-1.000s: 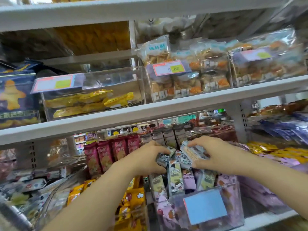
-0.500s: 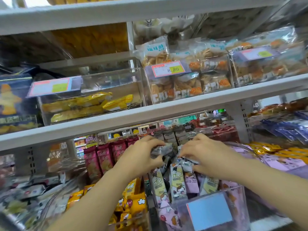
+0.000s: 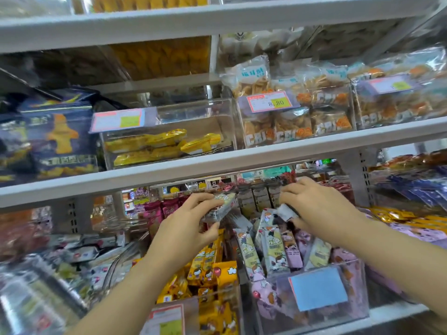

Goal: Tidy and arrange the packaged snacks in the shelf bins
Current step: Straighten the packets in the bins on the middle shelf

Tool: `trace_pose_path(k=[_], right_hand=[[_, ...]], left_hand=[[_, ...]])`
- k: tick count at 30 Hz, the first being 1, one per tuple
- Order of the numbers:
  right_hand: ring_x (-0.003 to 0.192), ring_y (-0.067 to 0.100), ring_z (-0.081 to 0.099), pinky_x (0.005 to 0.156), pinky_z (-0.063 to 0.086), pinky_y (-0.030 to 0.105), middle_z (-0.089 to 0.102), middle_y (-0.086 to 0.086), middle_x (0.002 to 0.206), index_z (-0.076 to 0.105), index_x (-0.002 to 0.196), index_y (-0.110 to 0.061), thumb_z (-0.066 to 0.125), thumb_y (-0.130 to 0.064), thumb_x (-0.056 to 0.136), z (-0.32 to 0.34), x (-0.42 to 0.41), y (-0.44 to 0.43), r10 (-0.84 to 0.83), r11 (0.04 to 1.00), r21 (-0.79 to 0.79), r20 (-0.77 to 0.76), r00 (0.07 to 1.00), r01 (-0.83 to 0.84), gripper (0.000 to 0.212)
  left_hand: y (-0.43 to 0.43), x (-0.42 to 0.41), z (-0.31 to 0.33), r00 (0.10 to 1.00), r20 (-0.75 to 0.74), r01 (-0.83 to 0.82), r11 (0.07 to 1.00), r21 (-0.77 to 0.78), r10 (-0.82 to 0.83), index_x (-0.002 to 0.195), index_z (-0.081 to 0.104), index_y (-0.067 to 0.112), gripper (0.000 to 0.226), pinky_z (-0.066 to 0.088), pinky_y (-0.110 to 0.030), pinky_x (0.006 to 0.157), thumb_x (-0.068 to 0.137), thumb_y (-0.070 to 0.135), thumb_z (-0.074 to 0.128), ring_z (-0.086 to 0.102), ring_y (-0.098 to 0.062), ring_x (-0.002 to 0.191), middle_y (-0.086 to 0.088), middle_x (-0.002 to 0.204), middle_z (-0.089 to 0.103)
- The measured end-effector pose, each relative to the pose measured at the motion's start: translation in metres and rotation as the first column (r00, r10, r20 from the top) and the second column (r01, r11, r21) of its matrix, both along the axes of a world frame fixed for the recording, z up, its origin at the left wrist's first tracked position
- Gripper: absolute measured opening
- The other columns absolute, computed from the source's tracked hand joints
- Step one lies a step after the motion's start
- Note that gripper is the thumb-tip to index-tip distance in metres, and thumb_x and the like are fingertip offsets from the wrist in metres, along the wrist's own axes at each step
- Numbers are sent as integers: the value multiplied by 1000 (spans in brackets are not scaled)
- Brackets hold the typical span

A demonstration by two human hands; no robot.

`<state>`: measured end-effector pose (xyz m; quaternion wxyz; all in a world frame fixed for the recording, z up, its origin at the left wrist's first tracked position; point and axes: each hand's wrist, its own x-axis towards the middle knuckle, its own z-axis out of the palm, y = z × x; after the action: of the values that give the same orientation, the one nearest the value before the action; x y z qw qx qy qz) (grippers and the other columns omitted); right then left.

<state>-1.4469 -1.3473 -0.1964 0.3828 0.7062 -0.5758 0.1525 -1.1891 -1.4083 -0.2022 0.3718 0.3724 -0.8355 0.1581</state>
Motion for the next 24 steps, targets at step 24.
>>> trace_pose_path(k=[24], right_hand=[[114, 12, 52, 95, 46, 31, 60, -7, 122, 57, 126, -25, 67, -28, 84, 15, 237, 4, 616, 743, -29, 418, 667, -668, 44]], left_hand=[[81, 203, 1, 910, -57, -394, 899, 192, 411, 123, 55, 33, 43, 48, -31, 79, 86, 54, 46, 58, -14, 101, 7, 117, 61]])
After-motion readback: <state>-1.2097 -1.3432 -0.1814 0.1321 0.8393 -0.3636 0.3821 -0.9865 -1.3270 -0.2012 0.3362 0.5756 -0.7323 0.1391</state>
